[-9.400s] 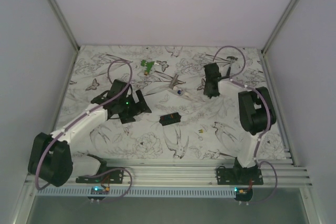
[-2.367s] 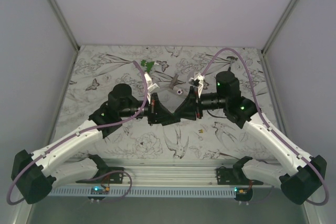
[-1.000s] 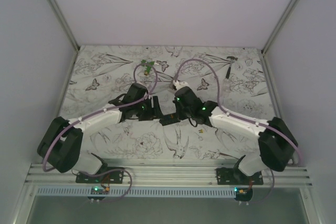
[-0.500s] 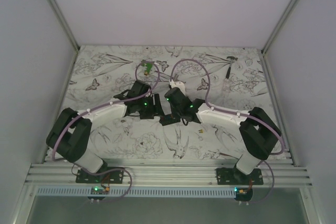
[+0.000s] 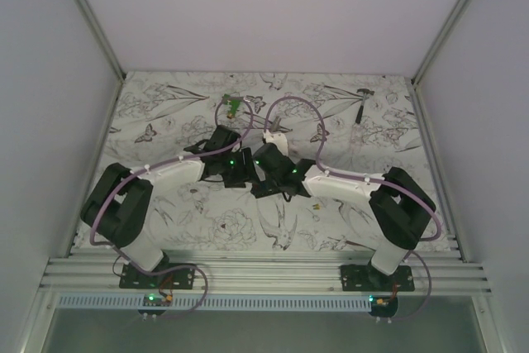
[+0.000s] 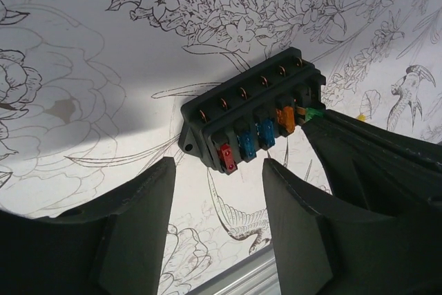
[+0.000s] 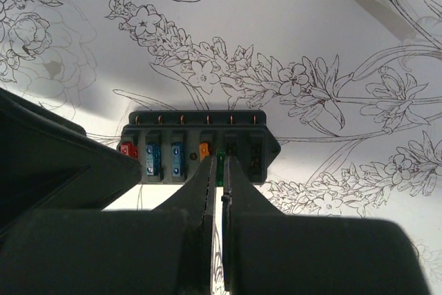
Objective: Snap on the fuse box
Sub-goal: Install the fuse at the fuse box base.
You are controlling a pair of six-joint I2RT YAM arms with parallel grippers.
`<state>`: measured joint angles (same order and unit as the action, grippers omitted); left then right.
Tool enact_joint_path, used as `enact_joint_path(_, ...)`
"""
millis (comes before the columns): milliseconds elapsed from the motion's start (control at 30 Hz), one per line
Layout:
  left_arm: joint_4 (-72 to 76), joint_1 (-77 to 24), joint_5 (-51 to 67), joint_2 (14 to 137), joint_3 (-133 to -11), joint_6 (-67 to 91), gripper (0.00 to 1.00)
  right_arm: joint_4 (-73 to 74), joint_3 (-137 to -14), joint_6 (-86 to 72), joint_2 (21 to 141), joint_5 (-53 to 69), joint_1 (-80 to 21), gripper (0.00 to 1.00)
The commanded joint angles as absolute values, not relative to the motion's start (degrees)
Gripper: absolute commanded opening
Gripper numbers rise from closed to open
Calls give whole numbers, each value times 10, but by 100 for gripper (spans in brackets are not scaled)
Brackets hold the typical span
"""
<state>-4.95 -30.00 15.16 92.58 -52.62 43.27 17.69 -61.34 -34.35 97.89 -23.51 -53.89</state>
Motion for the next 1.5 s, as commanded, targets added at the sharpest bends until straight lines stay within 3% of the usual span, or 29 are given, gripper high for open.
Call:
enact_joint_path(0, -61, -298, 165, 940, -537, 444, 55, 185, -628, -360, 967, -272, -546, 0)
enact_joint_path(1467, -64, -295, 188, 1008, -538, 475, 33, 70, -498, -321, 964, -305, -565, 0)
